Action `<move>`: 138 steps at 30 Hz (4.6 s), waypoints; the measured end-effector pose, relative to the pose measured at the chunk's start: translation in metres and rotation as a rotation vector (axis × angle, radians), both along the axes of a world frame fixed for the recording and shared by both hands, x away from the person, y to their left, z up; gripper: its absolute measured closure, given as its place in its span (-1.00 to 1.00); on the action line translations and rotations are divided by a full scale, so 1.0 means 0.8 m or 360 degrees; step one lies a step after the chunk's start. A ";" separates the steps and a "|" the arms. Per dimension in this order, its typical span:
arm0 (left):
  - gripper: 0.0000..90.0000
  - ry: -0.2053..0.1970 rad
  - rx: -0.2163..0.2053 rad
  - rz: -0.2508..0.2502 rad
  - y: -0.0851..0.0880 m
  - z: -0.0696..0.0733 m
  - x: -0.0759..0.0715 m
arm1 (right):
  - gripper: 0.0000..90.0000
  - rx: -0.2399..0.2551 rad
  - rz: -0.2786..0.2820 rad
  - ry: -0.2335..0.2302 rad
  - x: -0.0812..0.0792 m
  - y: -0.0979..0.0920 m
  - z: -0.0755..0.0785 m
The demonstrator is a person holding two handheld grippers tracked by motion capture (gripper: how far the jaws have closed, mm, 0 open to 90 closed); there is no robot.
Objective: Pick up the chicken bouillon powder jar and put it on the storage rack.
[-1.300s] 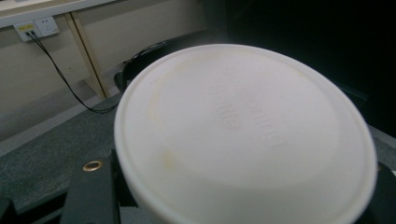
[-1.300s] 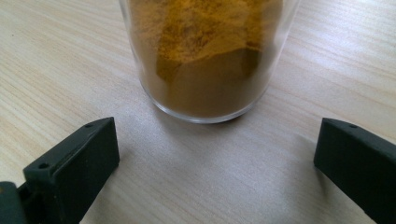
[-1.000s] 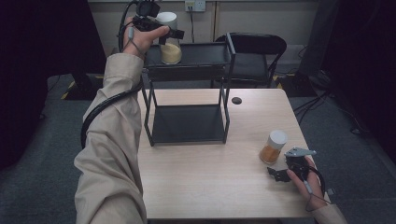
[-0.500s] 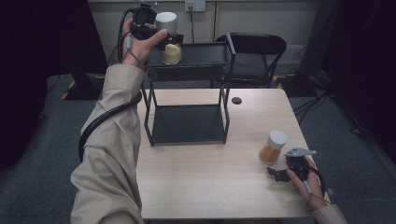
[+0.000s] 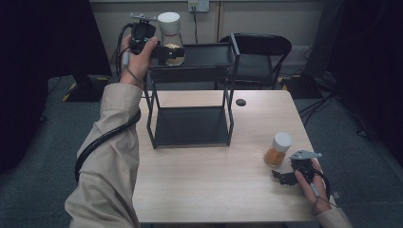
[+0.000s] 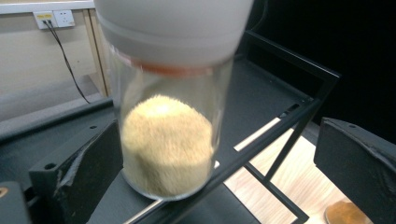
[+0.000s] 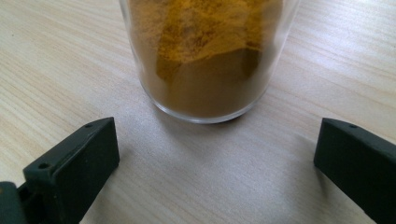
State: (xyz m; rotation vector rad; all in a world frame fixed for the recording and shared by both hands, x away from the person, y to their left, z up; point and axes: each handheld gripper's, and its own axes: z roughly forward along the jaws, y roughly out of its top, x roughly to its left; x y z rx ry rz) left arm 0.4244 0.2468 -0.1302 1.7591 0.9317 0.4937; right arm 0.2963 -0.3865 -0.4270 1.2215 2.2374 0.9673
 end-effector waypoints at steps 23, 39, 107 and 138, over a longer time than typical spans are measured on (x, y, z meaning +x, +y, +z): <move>-0.98 -0.0013 -0.0078 -0.0097 -0.002 -0.056 -0.032 | -1.00 0.0000 0.0000 0.0000 0.000 0.000 0.000; -0.98 -0.0011 -0.0063 -0.0154 -0.016 -0.085 -0.046 | -1.00 0.0000 -0.0001 0.0000 0.000 0.000 0.000; -0.98 0.0154 -0.0054 -0.0225 0.011 -0.260 -0.090 | -1.00 0.0000 -0.0006 0.0000 -0.001 0.001 0.000; -0.98 0.0351 0.0086 -0.0206 0.011 -0.355 -0.106 | -1.00 0.0000 -0.0006 0.0000 -0.001 0.001 0.000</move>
